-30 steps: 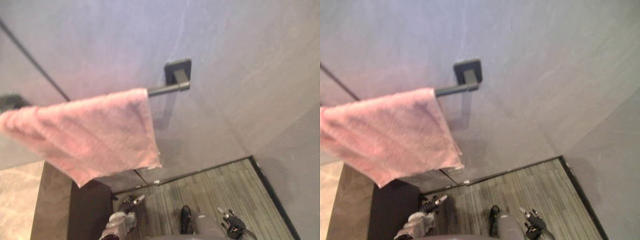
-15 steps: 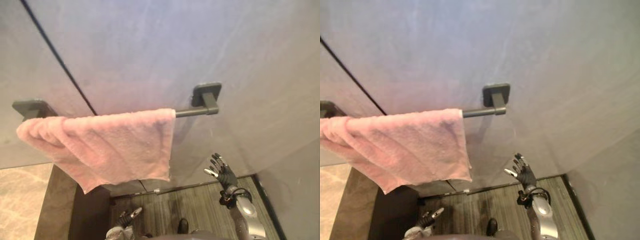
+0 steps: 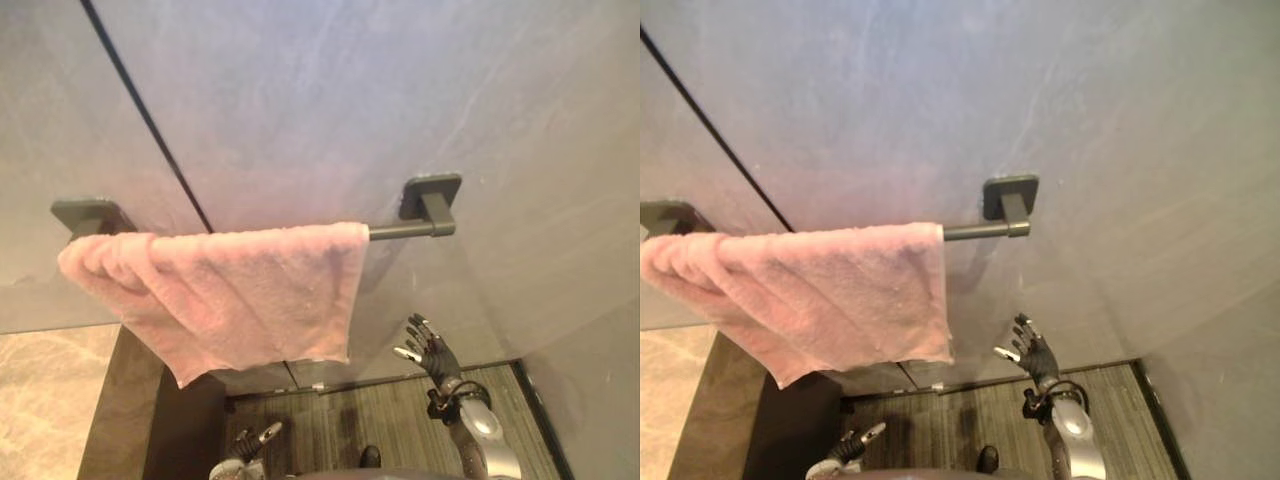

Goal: Organize washtable

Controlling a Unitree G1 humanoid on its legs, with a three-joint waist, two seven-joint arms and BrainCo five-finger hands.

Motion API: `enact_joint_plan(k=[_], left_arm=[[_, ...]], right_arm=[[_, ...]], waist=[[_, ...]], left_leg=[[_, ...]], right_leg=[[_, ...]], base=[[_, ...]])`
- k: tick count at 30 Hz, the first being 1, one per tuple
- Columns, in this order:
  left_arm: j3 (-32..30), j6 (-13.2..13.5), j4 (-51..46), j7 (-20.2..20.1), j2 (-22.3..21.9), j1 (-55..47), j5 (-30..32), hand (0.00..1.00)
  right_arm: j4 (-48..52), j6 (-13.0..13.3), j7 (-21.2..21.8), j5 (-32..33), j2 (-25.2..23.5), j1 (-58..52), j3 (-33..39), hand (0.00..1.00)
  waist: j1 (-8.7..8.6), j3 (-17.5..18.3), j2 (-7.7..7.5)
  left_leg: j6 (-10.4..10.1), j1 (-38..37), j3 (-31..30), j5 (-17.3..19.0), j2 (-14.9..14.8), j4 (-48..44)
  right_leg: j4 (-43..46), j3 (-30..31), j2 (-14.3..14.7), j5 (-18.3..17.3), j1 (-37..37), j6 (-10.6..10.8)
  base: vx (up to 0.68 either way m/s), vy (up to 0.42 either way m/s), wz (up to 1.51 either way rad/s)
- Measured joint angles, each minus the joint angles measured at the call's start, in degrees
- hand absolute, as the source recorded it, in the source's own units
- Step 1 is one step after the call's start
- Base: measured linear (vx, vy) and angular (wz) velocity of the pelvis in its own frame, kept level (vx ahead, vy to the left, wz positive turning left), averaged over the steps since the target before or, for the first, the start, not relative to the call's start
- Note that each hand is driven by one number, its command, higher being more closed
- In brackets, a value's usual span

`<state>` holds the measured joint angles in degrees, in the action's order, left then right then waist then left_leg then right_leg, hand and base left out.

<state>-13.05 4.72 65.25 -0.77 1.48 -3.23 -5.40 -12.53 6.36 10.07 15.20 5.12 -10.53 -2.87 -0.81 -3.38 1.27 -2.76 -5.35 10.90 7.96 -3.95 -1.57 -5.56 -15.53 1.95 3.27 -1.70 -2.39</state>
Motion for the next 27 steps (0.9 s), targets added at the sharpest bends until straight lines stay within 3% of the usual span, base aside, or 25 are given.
enact_joint_plan(k=[13,22,27], left_arm=[[0.0,0.1,0.1,0.7,1.0,-0.4,1.6,0.0],[0.0,0.1,0.3,0.7,1.2,-0.5,1.7,0.0],[0.7,0.2,0.3,0.8,1.3,-0.4,1.7,0.0]], right_arm=[[22.9,1.0,2.7,2.9,4.3,-2.7,-2.7,0.0],[25.3,2.4,2.6,4.4,7.3,0.4,-5.9,0.0],[24.2,2.4,2.6,4.4,8.1,5.9,-12.0,0.0]], waist=[[-0.02,-0.5,-0.74],[0.02,-0.4,-0.74],[0.17,-0.4,-0.74]], left_leg=[[0.2,-0.2,0.0,-0.5,0.2,1.5],[0.3,0.0,0.3,-0.6,0.3,1.5],[0.2,0.1,0.0,-0.8,0.2,1.4]], right_leg=[[-0.1,0.5,0.0,0.6,0.6,0.2],[0.0,0.9,-0.1,0.6,1.0,0.2],[0.0,0.5,-0.1,0.6,0.9,0.2]], base=[[-0.02,0.0,-0.02],[0.03,0.008,-0.02],[-0.02,-0.011,0.03]])
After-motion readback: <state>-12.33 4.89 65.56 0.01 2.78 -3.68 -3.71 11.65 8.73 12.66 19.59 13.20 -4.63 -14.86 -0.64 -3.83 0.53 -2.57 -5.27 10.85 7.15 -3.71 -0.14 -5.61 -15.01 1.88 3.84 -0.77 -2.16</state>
